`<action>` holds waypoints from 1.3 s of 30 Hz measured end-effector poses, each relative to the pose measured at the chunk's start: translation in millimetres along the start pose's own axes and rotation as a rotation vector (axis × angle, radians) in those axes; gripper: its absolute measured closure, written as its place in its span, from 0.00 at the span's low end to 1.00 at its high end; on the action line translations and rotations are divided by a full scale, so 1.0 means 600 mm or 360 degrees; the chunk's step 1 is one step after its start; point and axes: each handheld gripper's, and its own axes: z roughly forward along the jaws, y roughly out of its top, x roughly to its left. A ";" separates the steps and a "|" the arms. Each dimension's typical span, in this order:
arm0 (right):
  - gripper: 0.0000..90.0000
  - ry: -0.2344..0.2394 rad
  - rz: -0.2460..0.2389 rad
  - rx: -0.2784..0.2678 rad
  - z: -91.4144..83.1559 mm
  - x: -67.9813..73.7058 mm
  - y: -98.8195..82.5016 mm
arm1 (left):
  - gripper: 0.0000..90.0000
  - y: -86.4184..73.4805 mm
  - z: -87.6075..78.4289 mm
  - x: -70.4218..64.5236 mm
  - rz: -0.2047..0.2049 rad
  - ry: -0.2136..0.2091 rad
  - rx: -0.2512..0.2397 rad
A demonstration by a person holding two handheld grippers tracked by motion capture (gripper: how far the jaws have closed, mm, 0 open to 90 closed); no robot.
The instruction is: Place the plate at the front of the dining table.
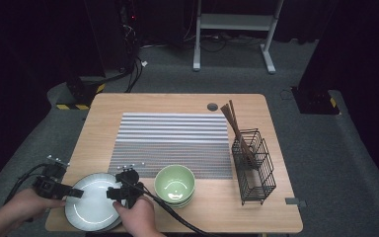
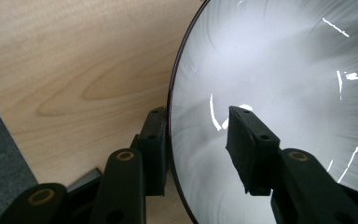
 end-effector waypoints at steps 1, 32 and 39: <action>0.47 0.0003 -0.0005 0.0000 0.001 0.000 -0.001 | 0.65 -0.002 0.002 -0.001 -0.0028 0.0010 0.0000; 0.47 0.0026 -0.0080 0.0137 -0.008 -0.008 -0.020 | 0.86 0.001 -0.002 0.003 -0.0031 0.0013 -0.0128; 0.46 0.0067 -0.0033 0.0133 -0.010 -0.012 -0.020 | 0.88 0.006 -0.004 0.002 -0.0001 0.0025 -0.0148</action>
